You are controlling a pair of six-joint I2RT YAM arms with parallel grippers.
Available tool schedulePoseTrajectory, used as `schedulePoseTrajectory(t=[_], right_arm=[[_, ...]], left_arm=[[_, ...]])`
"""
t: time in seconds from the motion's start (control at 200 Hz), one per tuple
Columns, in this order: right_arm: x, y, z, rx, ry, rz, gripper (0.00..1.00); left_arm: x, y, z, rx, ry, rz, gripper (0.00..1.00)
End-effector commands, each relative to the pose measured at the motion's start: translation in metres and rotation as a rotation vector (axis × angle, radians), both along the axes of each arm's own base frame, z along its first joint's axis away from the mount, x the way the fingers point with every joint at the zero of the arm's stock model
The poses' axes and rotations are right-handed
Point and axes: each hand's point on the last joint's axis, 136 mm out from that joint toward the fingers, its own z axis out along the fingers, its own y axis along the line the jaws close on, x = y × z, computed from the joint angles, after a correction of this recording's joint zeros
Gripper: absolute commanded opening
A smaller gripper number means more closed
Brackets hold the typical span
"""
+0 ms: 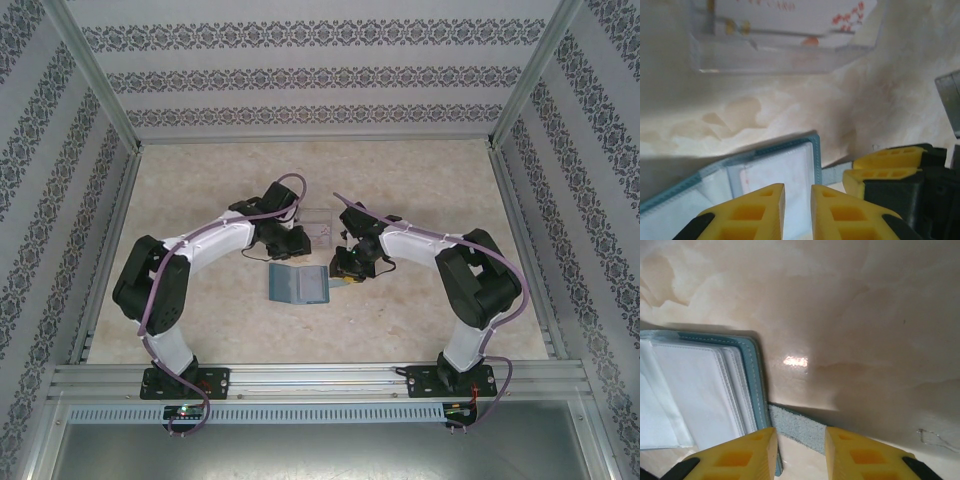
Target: Take the credit cards out of the card holder
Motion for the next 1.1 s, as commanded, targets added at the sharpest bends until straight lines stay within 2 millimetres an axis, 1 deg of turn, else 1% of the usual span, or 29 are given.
schedulePoseTrajectory(t=[0.0,0.105,0.375,0.565,0.849,1.094], right_arm=[[-0.005,-0.011,-0.013,-0.049,0.025,0.002,0.31],[-0.005,-0.013,-0.016,-0.055,0.03,0.001,0.31],[-0.005,-0.011,-0.019,-0.054,0.037,0.008,0.3],[-0.004,-0.01,-0.019,-0.053,0.038,0.011,0.3],[-0.002,-0.01,-0.019,-0.05,0.037,0.004,0.29],[-0.002,-0.011,-0.018,-0.052,0.036,0.002,0.29]], left_arm=[[-0.016,-0.017,-0.008,-0.025,0.058,-0.021,0.21],[-0.028,-0.024,-0.014,-0.026,0.093,-0.034,0.21],[-0.046,-0.041,-0.022,-0.044,0.136,-0.058,0.2],[-0.049,-0.046,-0.032,-0.073,0.168,-0.054,0.15],[-0.05,-0.05,-0.045,-0.082,0.198,-0.061,0.15],[-0.053,-0.048,-0.056,-0.058,0.226,-0.067,0.15]])
